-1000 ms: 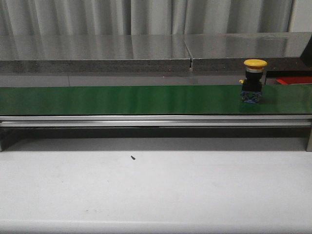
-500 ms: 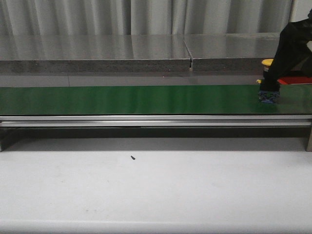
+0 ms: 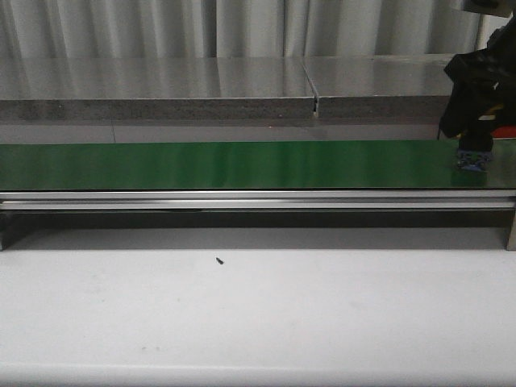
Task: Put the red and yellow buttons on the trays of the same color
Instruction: 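Grasp the yellow button at the belt end with the right gripper, then lower the yellow button into the yellow tray and open the right gripper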
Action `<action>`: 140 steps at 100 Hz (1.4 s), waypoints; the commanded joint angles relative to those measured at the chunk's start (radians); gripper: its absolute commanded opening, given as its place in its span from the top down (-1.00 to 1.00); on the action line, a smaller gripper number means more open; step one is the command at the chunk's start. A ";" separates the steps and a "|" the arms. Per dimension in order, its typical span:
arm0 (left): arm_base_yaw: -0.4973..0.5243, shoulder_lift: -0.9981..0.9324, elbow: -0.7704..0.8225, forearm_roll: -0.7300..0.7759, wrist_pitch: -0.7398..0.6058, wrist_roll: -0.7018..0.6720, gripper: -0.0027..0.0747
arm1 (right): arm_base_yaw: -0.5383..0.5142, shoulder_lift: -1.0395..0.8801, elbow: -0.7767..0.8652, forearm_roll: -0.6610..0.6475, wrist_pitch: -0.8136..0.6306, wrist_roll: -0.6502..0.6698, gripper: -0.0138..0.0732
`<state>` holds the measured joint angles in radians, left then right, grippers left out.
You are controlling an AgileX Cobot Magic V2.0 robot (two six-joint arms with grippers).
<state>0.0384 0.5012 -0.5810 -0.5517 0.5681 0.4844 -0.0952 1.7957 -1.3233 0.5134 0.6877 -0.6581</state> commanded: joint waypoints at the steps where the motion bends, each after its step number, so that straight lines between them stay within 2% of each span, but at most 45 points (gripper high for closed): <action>1: -0.007 0.005 -0.026 -0.030 -0.067 -0.003 0.98 | 0.000 -0.045 -0.035 0.029 -0.018 0.005 0.14; 7: -0.007 0.005 -0.026 -0.030 -0.067 -0.003 0.98 | 0.000 -0.049 -0.035 0.029 -0.008 0.014 0.31; 11: -0.007 0.005 -0.026 -0.030 -0.067 -0.003 0.98 | -0.002 -0.055 -0.035 0.029 0.004 0.020 0.35; 25: -0.007 0.005 -0.026 -0.030 -0.067 -0.003 0.98 | -0.010 -0.109 -0.035 0.014 0.073 0.036 0.35; 39: -0.007 0.005 -0.026 -0.030 -0.067 -0.003 0.98 | -0.040 -0.208 -0.025 -0.052 0.152 0.126 0.35; 52: -0.007 0.005 -0.026 -0.030 -0.067 -0.003 0.98 | -0.109 -0.318 0.034 -0.109 0.183 0.230 0.35; 63: -0.007 0.005 -0.026 -0.030 -0.067 -0.003 0.98 | -0.188 -0.412 0.124 -0.127 0.179 0.258 0.35; 82: -0.007 0.005 -0.026 -0.030 -0.067 -0.003 0.98 | -0.340 -0.494 0.316 -0.115 0.100 0.270 0.35; 94: -0.007 0.005 -0.026 -0.030 -0.067 -0.003 0.98 | -0.399 -0.496 0.425 -0.086 0.024 0.285 0.35; 114: -0.007 0.005 -0.026 -0.030 -0.067 -0.003 0.98 | -0.419 -0.477 0.512 -0.076 -0.148 0.285 0.35; 140: -0.007 0.005 -0.026 -0.030 -0.067 -0.003 0.98 | -0.419 -0.370 0.512 -0.076 -0.212 0.285 0.35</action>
<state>0.0384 0.5012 -0.5810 -0.5517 0.5681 0.4844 -0.5074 1.4107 -0.7893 0.4173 0.5348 -0.3726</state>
